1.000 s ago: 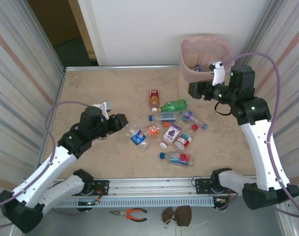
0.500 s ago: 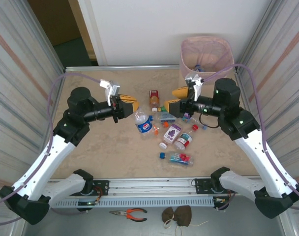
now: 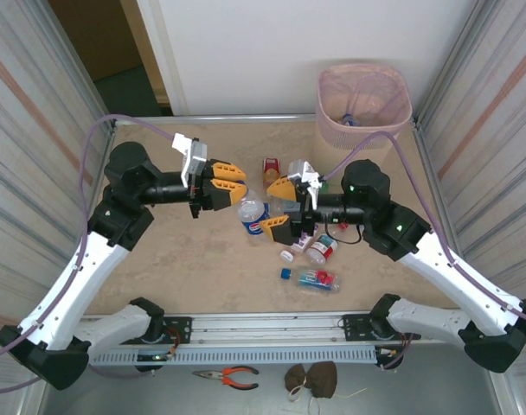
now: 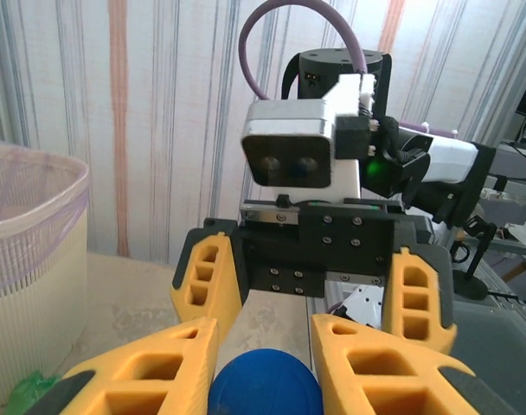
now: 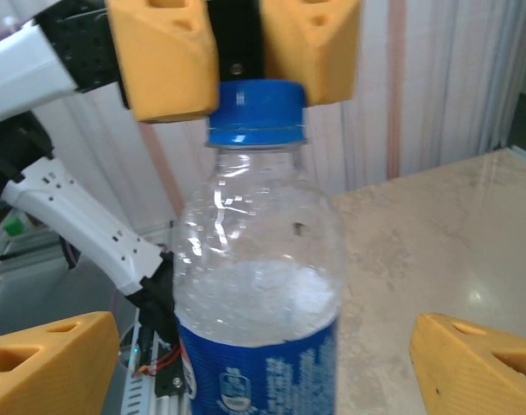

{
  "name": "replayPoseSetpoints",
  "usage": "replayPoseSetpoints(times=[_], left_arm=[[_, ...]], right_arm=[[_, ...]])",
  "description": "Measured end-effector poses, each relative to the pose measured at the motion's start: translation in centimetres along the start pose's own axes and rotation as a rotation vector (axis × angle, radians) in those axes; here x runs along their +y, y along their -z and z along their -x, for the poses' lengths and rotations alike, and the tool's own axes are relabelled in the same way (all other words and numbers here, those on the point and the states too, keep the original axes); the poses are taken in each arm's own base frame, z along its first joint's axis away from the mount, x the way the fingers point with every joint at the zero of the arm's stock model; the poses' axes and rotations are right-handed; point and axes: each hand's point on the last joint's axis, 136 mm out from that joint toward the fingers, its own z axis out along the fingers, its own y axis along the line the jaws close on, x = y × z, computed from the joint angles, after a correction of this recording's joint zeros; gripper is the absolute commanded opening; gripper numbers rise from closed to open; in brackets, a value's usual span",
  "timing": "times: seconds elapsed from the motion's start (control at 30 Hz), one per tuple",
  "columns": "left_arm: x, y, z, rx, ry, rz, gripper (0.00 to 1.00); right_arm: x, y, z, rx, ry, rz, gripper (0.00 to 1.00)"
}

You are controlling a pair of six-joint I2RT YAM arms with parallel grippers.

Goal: Put the plastic bottles in the bin

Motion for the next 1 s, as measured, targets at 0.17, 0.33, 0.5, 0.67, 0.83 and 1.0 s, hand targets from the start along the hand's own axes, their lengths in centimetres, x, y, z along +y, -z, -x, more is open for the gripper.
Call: replayPoseSetpoints(times=[0.17,0.33,0.5,0.67,0.83,1.0], left_arm=[[-0.3,-0.1,0.4,-0.003,-0.015,-0.020,0.00],[-0.5,-0.1,0.5,-0.004,-0.020,-0.029,0.00],[-0.6,0.0,1.0,-0.014,-0.038,-0.031,0.00],[-0.7,0.0,1.3,-0.022,-0.053,-0.033,0.00],[-0.8,0.0,1.3,-0.021,-0.054,-0.038,0.00],[-0.7,0.0,1.3,-0.022,-0.053,-0.034,0.09]], right_arm=[[1.2,-0.9,0.5,-0.023,0.054,0.029,0.85],[0.9,-2.6,-0.5,0.009,0.052,0.027,0.80],[0.8,-3.5,-1.2,0.034,0.048,0.030,0.73],[0.6,-3.5,-0.7,0.023,0.050,0.014,0.65],[0.4,-3.5,-0.6,0.022,0.039,0.000,0.59],[0.4,-3.5,-0.6,0.022,0.037,-0.004,0.55]])
